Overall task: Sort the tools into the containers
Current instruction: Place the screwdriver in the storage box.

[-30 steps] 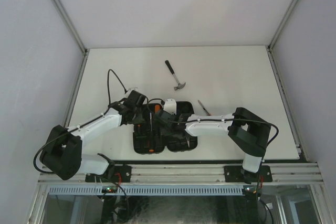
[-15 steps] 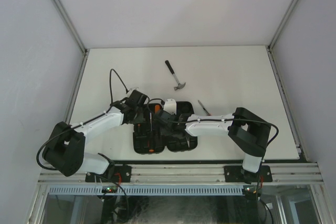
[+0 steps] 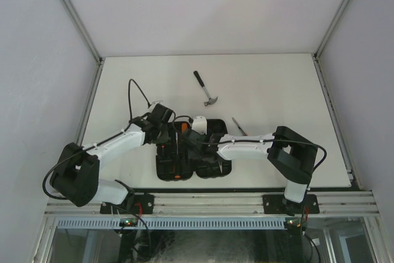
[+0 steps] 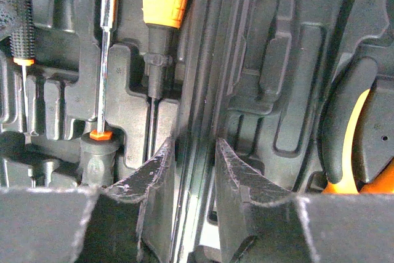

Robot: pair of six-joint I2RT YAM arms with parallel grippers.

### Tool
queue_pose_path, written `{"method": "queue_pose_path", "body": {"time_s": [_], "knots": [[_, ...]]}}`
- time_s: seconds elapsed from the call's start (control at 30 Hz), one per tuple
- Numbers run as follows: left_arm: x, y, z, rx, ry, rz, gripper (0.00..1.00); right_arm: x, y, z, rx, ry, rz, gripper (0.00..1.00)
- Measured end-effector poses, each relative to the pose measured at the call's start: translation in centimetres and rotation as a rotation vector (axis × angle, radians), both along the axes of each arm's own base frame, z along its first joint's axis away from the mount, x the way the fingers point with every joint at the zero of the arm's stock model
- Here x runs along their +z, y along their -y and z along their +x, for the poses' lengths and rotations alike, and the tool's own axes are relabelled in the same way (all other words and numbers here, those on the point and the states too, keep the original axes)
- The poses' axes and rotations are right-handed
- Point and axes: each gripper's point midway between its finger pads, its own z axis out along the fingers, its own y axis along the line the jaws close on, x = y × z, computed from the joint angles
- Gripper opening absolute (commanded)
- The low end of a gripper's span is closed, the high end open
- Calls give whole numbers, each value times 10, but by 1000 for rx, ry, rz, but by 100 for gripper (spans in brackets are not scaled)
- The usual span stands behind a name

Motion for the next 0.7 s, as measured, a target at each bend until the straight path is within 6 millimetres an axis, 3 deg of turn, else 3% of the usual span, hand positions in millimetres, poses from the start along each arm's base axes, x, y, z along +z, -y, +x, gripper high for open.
{"method": "queue_pose_path", "body": {"time_s": [0.4,0.7], "knots": [[5,0,2,3,6,6,14,0,0,0,0,0,-1,13],[-5,-3,1,-2,-23,35,13,0,0,0,0,0,-1,13]]}}
